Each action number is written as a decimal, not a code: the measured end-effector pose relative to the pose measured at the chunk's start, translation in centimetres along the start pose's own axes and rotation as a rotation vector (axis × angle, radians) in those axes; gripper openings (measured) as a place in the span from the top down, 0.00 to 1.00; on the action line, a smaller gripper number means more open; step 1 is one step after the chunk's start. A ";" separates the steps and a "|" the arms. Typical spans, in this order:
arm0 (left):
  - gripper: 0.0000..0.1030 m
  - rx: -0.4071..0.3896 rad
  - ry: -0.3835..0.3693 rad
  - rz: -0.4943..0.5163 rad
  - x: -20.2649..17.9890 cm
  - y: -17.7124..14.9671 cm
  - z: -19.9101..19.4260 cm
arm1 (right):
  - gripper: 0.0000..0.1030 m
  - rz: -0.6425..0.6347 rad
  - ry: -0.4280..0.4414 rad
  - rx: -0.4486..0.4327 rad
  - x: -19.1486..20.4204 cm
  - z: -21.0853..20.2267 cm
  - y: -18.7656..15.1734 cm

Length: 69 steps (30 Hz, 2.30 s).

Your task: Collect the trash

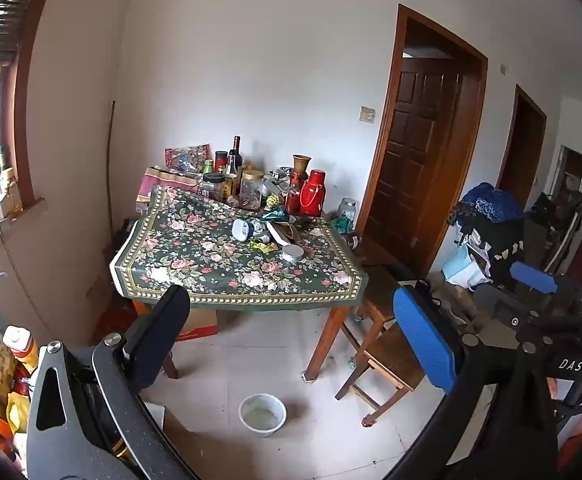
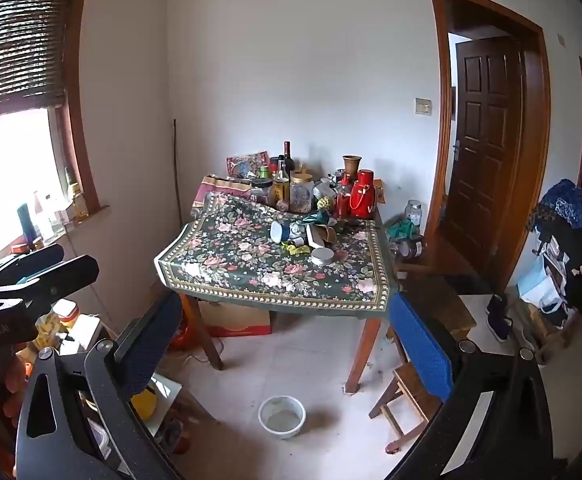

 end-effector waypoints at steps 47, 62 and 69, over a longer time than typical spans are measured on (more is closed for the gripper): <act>0.01 0.041 -0.020 0.008 0.0 -0.4 2.2 | 0.00 0.010 0.013 0.031 0.7 1.4 -0.1; 0.01 0.042 -0.007 0.003 0.4 -0.4 2.8 | 0.00 0.011 0.026 0.032 0.8 1.6 -0.1; 0.01 0.033 0.009 0.005 -0.4 -0.2 3.2 | 0.00 0.007 0.039 0.027 -0.2 2.0 0.1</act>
Point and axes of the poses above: each gripper's, at about its wrist camera, not at the fingertips, and z roughly the way its jaws point, x to its left, y to its top, the point moved 9 cm from there along z, roughly the way its jaws point, and after that the axes turned 4 degrees about -z, right-handed, at the moved point
